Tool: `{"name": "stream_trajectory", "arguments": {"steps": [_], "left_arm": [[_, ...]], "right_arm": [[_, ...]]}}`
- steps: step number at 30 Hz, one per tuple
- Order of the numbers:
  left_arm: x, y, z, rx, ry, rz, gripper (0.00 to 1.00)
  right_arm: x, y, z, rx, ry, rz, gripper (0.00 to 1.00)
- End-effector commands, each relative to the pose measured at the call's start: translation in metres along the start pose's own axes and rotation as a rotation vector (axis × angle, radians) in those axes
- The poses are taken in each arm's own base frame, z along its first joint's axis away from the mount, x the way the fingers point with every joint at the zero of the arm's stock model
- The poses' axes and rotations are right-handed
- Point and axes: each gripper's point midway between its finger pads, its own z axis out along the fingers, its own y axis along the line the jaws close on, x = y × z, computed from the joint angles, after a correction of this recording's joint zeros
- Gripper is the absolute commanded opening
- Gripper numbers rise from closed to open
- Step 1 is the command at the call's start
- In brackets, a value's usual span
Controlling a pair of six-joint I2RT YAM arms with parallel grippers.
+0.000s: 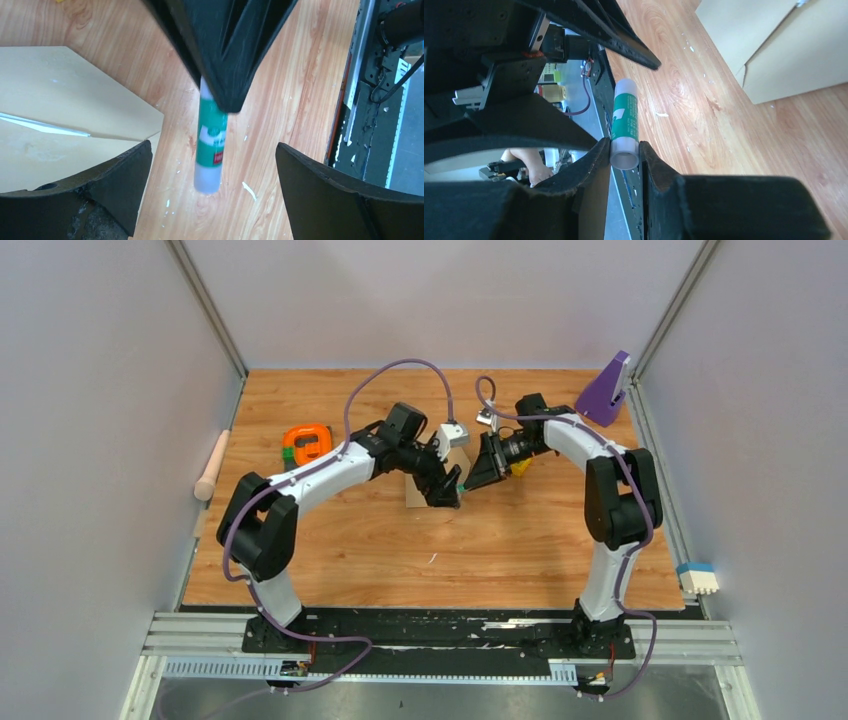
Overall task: Place the letter into the envelope and seal it
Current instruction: Open the solid glue cap from the solid glue.
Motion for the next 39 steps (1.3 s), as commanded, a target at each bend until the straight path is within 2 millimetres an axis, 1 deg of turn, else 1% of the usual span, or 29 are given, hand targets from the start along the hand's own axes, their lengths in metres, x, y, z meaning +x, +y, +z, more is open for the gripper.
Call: {"name": "stream_trajectory", "arguments": {"steps": [1, 4, 6, 12, 16, 20, 30, 34, 36, 38, 39], "left_arm": [[-0.014, 0.005, -0.019, 0.011, -0.065, 0.041, 1.0], [-0.01, 0.012, -0.019, 0.014, -0.06, 0.028, 0.99], [-0.01, 0.01, -0.017, 0.032, -0.062, 0.021, 0.97], [-0.016, 0.002, -0.013, 0.094, -0.073, 0.01, 0.86], [-0.011, -0.001, -0.006, 0.116, -0.049, 0.007, 0.8], [-0.003, -0.004, 0.004, 0.137, -0.02, -0.003, 0.75], [-0.005, -0.004, 0.006, 0.142, -0.027, -0.012, 0.59], [-0.004, -0.005, 0.007, 0.149, -0.025, -0.013, 0.49], [-0.003, -0.005, 0.007, 0.152, -0.023, -0.012, 0.4], [-0.002, -0.005, 0.007, 0.151, -0.021, -0.009, 0.29], [-0.001, -0.005, 0.007, 0.151, -0.019, -0.01, 0.26]], "right_arm": [[-0.02, 0.019, -0.03, -0.033, -0.095, -0.09, 0.09], [-0.022, 0.018, -0.04, -0.036, -0.124, -0.084, 0.09], [-0.022, 0.016, -0.04, -0.036, -0.122, -0.077, 0.09], [-0.022, 0.014, -0.038, -0.057, -0.119, -0.053, 0.09], [-0.022, 0.017, -0.038, -0.067, -0.12, -0.059, 0.09], [-0.021, 0.017, -0.036, -0.068, -0.115, -0.056, 0.08], [-0.015, 0.013, -0.022, -0.066, -0.075, -0.046, 0.08], [-0.015, 0.013, -0.02, -0.068, -0.066, -0.043, 0.08], [-0.015, 0.013, -0.02, -0.065, -0.066, -0.045, 0.08], [-0.015, 0.012, -0.02, -0.064, -0.066, -0.046, 0.08], [-0.021, 0.086, -0.05, -0.041, -0.147, -0.274, 0.08]]}}
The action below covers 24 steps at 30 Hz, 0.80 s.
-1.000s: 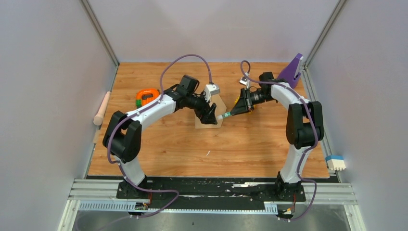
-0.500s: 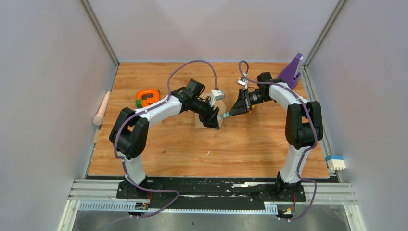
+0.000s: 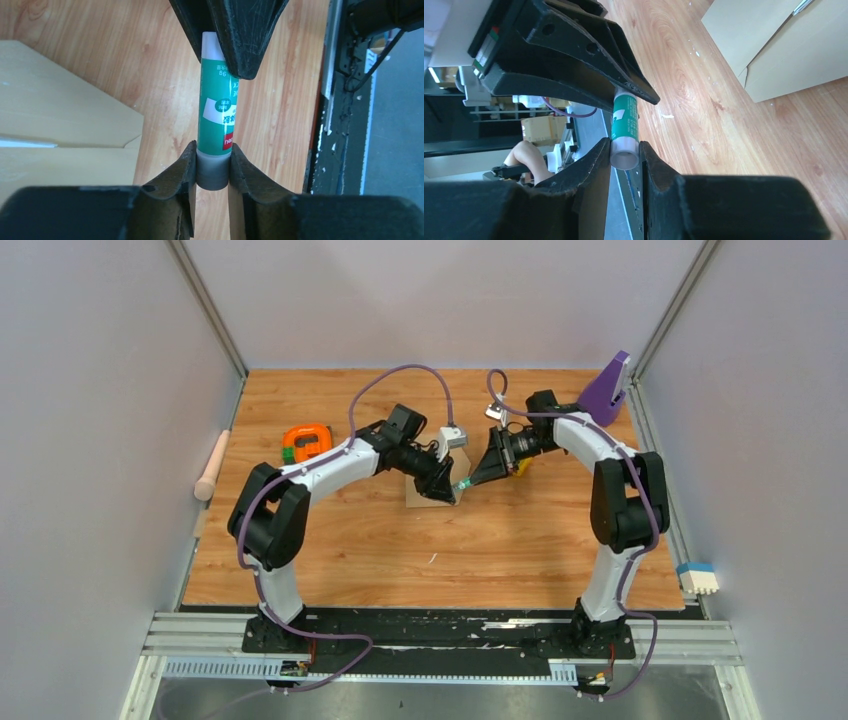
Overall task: Place the letter into the envelope and seal it
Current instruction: Open the solid glue cap from the solid glue.
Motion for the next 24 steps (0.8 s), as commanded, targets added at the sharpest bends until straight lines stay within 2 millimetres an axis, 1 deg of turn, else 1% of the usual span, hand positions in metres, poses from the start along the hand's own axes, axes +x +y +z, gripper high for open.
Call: {"name": "stream_trajectory", "arguments": {"steps": [1, 2, 3, 9, 11, 16, 20, 24], "left_arm": [[-0.015, -0.004, -0.001, 0.021, -0.03, 0.053, 0.22], [-0.015, -0.004, -0.001, 0.022, -0.029, 0.053, 0.21], [-0.015, -0.003, -0.001, 0.022, -0.026, 0.057, 0.19], [-0.003, -0.002, -0.004, 0.005, 0.018, 0.074, 0.13], [0.002, 0.0, -0.006, -0.01, 0.029, 0.073, 0.12], [0.009, 0.015, -0.017, -0.044, 0.028, 0.042, 0.13], [0.012, 0.018, -0.024, -0.073, 0.023, 0.041, 0.17], [0.011, 0.019, -0.031, -0.097, 0.002, 0.042, 0.15]], "right_arm": [[-0.009, 0.015, -0.004, -0.021, -0.018, -0.075, 0.08], [-0.008, 0.006, -0.001, -0.021, -0.009, -0.049, 0.08], [-0.008, 0.004, -0.001, -0.019, -0.007, -0.045, 0.08], [-0.01, 0.005, -0.005, -0.009, -0.018, -0.055, 0.08], [-0.012, 0.006, -0.008, -0.008, -0.027, -0.059, 0.08], [-0.017, 0.007, -0.02, -0.007, -0.062, -0.06, 0.08], [-0.019, 0.004, -0.026, -0.002, -0.078, -0.051, 0.07], [-0.021, 0.003, -0.029, -0.002, -0.087, -0.046, 0.07]]}}
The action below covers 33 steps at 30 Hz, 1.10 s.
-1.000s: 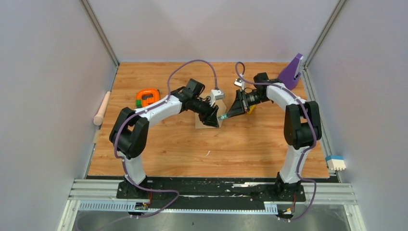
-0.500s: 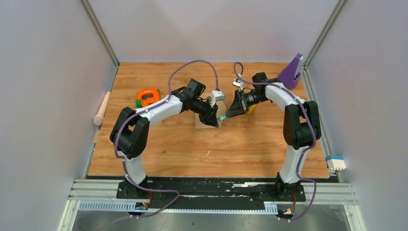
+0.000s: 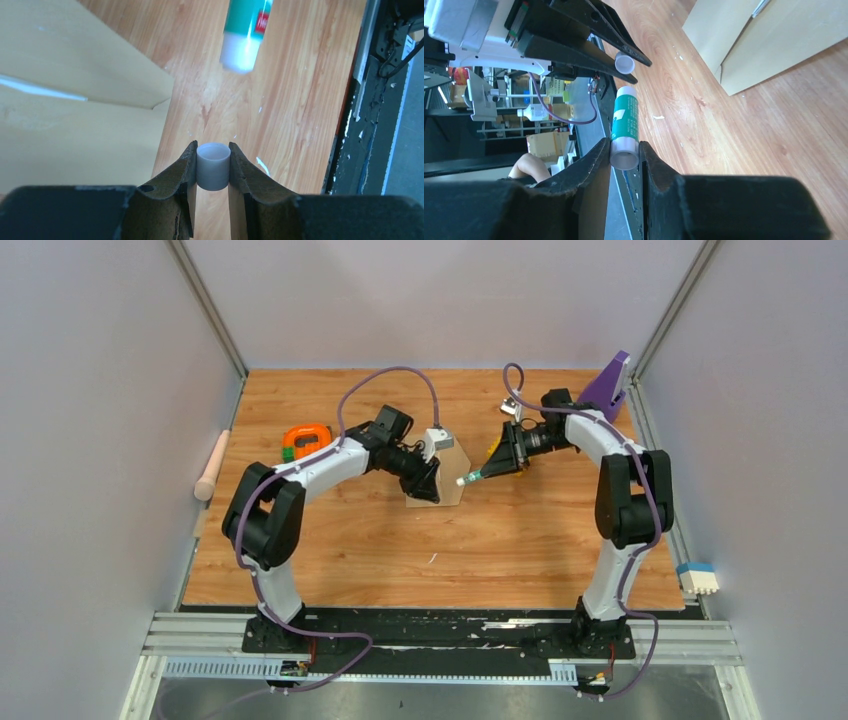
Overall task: Place the letter into the envelope and seal it
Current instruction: Open the solid glue cap from the solid glue, then unscrew the solid glue.
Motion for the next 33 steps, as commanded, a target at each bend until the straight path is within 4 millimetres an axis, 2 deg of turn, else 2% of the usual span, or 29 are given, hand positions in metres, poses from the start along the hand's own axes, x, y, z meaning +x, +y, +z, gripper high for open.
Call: {"name": "stream_trajectory", "arguments": {"steps": [1, 3, 4, 9, 13, 15, 17, 19, 20, 21, 23, 27, 33], "left_arm": [[-0.01, -0.001, -0.019, -0.04, -0.037, 0.039, 0.14], [-0.012, -0.001, -0.021, -0.04, -0.045, 0.038, 0.17], [-0.013, -0.002, -0.022, -0.038, -0.048, 0.038, 0.24], [-0.027, -0.014, -0.026, 0.008, -0.088, 0.045, 0.4], [-0.039, -0.017, -0.03, 0.022, -0.109, 0.049, 0.38], [-0.035, -0.012, -0.032, -0.003, -0.094, 0.052, 0.38], [-0.027, 0.002, -0.036, -0.051, -0.075, 0.05, 0.37], [-0.019, 0.024, -0.05, -0.116, -0.073, 0.019, 0.36], [-0.017, 0.028, -0.054, -0.126, -0.075, 0.009, 0.36], [-0.016, 0.036, -0.062, -0.151, -0.083, -0.005, 0.37], [-0.015, 0.04, -0.067, -0.178, -0.091, -0.008, 0.43], [-0.024, 0.027, -0.065, -0.172, -0.111, 0.015, 0.5], [-0.027, 0.018, -0.052, -0.155, -0.107, 0.039, 0.73]], "right_arm": [[-0.012, 0.013, -0.008, -0.027, -0.036, -0.062, 0.07], [-0.012, 0.013, -0.008, -0.028, -0.036, -0.063, 0.07], [-0.012, 0.012, -0.008, -0.027, -0.035, -0.061, 0.07], [-0.011, 0.01, -0.006, -0.034, -0.031, -0.047, 0.07], [-0.01, 0.008, -0.005, -0.034, -0.027, -0.039, 0.07], [-0.01, 0.008, -0.005, -0.031, -0.027, -0.041, 0.07], [-0.009, 0.008, -0.006, -0.028, -0.027, -0.043, 0.07], [-0.01, 0.008, -0.006, -0.026, -0.029, -0.046, 0.07], [-0.01, 0.009, -0.006, -0.027, -0.029, -0.049, 0.07], [-0.01, 0.009, -0.006, -0.026, -0.029, -0.048, 0.07], [-0.011, 0.008, -0.007, -0.018, -0.03, -0.053, 0.07], [-0.016, 0.005, -0.023, 0.027, -0.066, -0.084, 0.07], [-0.021, -0.014, -0.057, 0.11, -0.138, -0.06, 0.07]]}}
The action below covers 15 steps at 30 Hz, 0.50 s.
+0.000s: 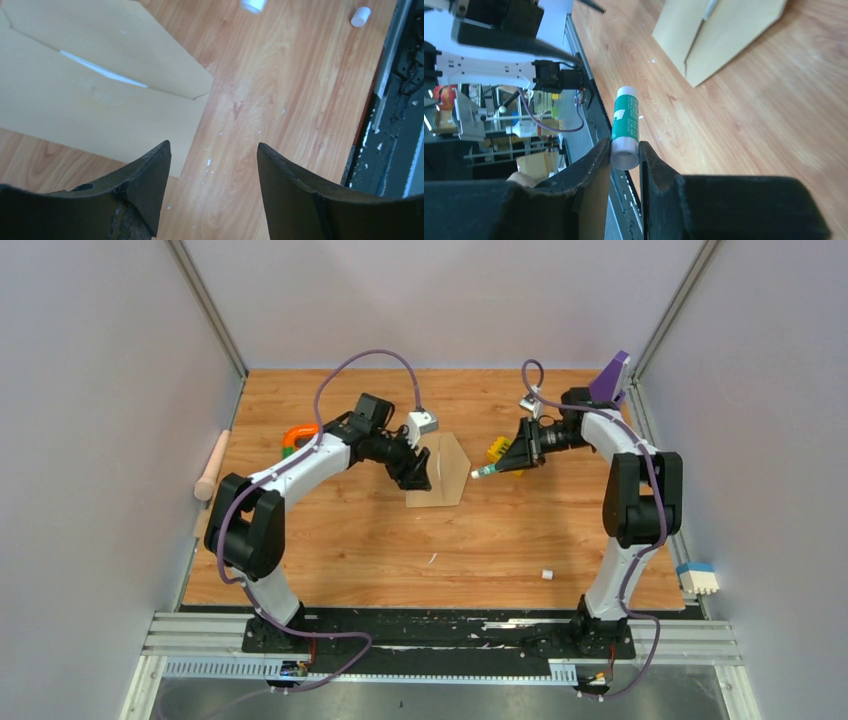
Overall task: Place the letter into the envelope and seal it
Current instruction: Unscrew the solid glue.
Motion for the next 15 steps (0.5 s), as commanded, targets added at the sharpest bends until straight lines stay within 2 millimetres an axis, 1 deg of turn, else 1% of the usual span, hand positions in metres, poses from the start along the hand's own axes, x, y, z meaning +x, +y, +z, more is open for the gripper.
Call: {"name": "stream_trajectory", "arguments": {"steps": [1, 2, 3, 4, 7, 9, 15], "left_arm": [[-0.013, -0.012, 0.001, 0.008, -0.036, 0.039, 0.76], [-0.014, -0.013, 0.002, 0.008, -0.037, 0.04, 0.83], [-0.014, -0.015, 0.003, 0.008, -0.037, 0.043, 0.86], [-0.014, -0.015, 0.003, 0.008, -0.038, 0.043, 0.91], [-0.017, -0.019, 0.001, 0.006, -0.046, 0.052, 0.98], [-0.018, -0.021, -0.001, 0.004, -0.05, 0.062, 1.0], [-0.019, -0.026, 0.0, 0.014, -0.048, 0.08, 1.0]], "right_arm": [[-0.015, 0.002, -0.03, 0.042, -0.08, -0.059, 0.07], [-0.016, 0.0, -0.031, 0.043, -0.084, -0.054, 0.07], [-0.016, -0.001, -0.032, 0.044, -0.085, -0.049, 0.07], [-0.016, -0.003, -0.032, 0.043, -0.085, -0.043, 0.07], [-0.015, -0.005, -0.031, 0.036, -0.083, -0.032, 0.07], [-0.015, -0.006, -0.03, 0.034, -0.082, -0.028, 0.07], [-0.016, -0.004, -0.031, 0.033, -0.087, -0.035, 0.07]]}}
